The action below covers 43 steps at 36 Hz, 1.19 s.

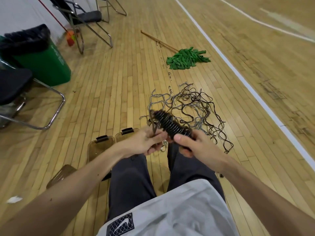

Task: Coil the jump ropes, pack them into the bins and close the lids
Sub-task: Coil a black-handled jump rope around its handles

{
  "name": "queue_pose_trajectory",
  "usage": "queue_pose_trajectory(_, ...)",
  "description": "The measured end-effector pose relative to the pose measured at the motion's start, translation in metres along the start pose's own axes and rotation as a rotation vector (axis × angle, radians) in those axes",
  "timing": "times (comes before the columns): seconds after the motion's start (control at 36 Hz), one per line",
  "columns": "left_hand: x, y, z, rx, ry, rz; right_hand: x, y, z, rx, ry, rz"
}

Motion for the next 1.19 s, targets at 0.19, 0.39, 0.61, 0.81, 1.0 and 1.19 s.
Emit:
queue_pose_trajectory(0.19, 0.018, -0.004, -0.002, -0.003, -0.101, -0.016, -0.006, -0.010, -0.006, 0.069, 0.027, -0.189)
queue_pose_trajectory(0.39, 0.012, 0.004, -0.006, 0.000, -0.367, -0.065, -0.020, -0.010, -0.021, 0.161, 0.090, -0.316)
queue_pose_trajectory(0.61, 0.022, 0.016, -0.039, 0.134, -0.963, -0.046, -0.019, -0.013, -0.035, 0.228, 0.257, -0.309)
queue_pose_trajectory(0.81, 0.018, 0.020, -0.065, 0.280, -1.247, 0.061, -0.006, -0.007, -0.023, 0.201, 0.469, -0.167)
queue_pose_trajectory(1.0, -0.002, 0.019, -0.086, 0.325, -1.098, 0.127, 0.008, 0.000, -0.009, 0.216, 0.551, -0.040)
queue_pose_trajectory(1.19, -0.027, 0.015, -0.093, 0.300, -0.634, 0.054, 0.027, 0.009, 0.004, 0.185, 0.346, 0.034)
Point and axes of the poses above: each hand's wrist, its own y-axis away from the middle knuckle, its own x-axis out of the palm, z = x × y, the point moved 1 cm from there along -y, towards the middle knuckle, and after that the axes turned 3 degrees about y, right-handed, at the moved point
